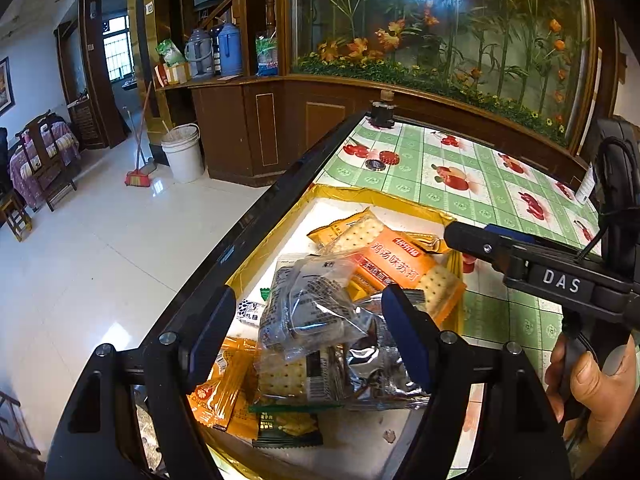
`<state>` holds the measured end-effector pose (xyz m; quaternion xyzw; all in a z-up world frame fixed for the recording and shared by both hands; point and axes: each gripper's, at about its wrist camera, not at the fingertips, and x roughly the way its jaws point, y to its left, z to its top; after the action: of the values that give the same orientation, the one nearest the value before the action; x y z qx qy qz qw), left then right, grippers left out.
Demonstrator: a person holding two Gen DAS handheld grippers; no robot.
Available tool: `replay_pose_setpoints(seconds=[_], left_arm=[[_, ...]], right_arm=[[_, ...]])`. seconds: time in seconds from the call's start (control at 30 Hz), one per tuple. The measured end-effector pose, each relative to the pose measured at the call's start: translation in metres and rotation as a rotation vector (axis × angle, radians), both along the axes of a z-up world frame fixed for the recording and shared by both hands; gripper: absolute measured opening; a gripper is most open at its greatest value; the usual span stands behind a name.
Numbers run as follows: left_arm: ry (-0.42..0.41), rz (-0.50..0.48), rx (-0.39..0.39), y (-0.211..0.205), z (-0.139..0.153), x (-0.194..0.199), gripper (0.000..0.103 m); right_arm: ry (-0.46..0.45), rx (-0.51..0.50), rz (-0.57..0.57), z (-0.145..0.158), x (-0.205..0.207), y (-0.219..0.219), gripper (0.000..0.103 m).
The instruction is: Organize snacks
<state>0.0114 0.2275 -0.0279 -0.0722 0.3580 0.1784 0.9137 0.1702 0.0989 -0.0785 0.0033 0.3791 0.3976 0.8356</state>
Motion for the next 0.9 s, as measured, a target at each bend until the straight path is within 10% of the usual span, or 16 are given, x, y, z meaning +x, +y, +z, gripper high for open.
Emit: replay_pose_setpoints(seconds=[0.9], left_arm=[[-0.01,0.047,0.064,-0.034,0.014,-0.092,0.085]], right_arm=[[-0.228,-0.146,0.382,0.015,-0.126,-0.052,0.088]])
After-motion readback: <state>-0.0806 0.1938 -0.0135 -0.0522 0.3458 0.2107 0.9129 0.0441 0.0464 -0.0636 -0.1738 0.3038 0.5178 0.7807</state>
